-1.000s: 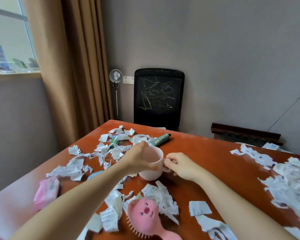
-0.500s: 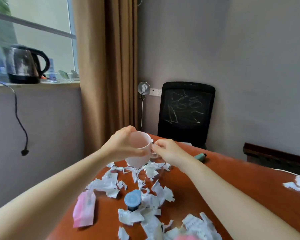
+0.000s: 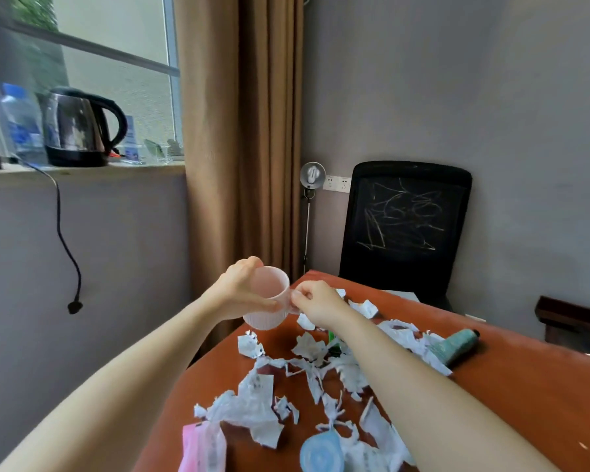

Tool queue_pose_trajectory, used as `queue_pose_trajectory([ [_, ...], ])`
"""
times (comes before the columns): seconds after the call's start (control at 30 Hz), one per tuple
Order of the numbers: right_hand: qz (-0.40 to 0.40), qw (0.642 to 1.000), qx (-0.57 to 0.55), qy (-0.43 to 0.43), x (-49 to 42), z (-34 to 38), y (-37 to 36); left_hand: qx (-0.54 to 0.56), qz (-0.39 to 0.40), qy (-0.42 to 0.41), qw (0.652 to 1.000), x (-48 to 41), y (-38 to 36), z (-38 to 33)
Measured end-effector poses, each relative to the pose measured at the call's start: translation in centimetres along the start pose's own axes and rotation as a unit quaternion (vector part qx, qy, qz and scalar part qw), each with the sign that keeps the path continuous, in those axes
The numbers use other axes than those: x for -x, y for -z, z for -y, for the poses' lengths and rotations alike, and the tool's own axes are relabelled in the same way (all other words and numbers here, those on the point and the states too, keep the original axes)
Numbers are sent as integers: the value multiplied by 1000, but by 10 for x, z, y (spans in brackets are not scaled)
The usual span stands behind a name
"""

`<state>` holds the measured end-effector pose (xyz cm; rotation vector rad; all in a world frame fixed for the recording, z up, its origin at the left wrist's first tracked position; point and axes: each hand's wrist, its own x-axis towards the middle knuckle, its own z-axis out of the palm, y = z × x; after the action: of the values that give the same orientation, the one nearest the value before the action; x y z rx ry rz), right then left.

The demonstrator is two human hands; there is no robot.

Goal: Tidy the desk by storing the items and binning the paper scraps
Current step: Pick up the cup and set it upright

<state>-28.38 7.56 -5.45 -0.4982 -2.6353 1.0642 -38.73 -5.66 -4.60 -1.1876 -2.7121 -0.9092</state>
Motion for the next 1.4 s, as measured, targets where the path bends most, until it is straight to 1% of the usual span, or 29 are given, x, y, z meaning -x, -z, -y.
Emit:
queue_pose_trajectory([
  [0.17, -37, 999, -2, -7, -18, -16, -20, -4, 18, 17, 1000, -13, -13, 13],
  [0.4, -12, 1000, 9, -21, -27, -22, -30, -22, 60, 40, 997, -21, -22, 24],
  [0.53, 8, 1000, 2, -15, -27, -25, -27, 34, 112, 66, 991, -15, -27, 24],
  [0.6, 19, 1000, 3, -10, -24, -26, -23, 39, 113, 66, 991, -7, -28, 19],
  [0.77, 42, 999, 31, 1, -1, -30, -10, 12, 117, 60, 991, 10, -33, 3],
  [0.93, 42, 996, 72, -38, 29, -28, 4, 43, 97, 81, 991, 28, -44, -14],
  [1.0, 49, 992, 103, -45, 42, -22, 11, -23, 58, 89, 994, 33, -44, -20],
  [1.07, 48, 990, 124, -44, 58, -15, 19, -106, 31, 75, 991, 42, -43, -27],
  [1.1, 49, 989, 133, -39, 69, -12, 24, -122, 27, 63, 990, 48, -43, -30],
  [1.17, 66, 985, 158, -20, 92, -7, 37, -119, 28, 37, 992, 65, -45, -40],
  [1.27, 112, 974, 199, -2, 129, -5, 58, -111, 38, -14, 993, 97, -41, -57],
  [1.33, 128, 969, 212, -7, 155, -7, 71, -93, 67, -44, 992, 118, -37, -68],
  [1.4, 139, 967, 214, -17, 178, -11, 79, -29, 137, -51, 989, 137, -34, -76],
])
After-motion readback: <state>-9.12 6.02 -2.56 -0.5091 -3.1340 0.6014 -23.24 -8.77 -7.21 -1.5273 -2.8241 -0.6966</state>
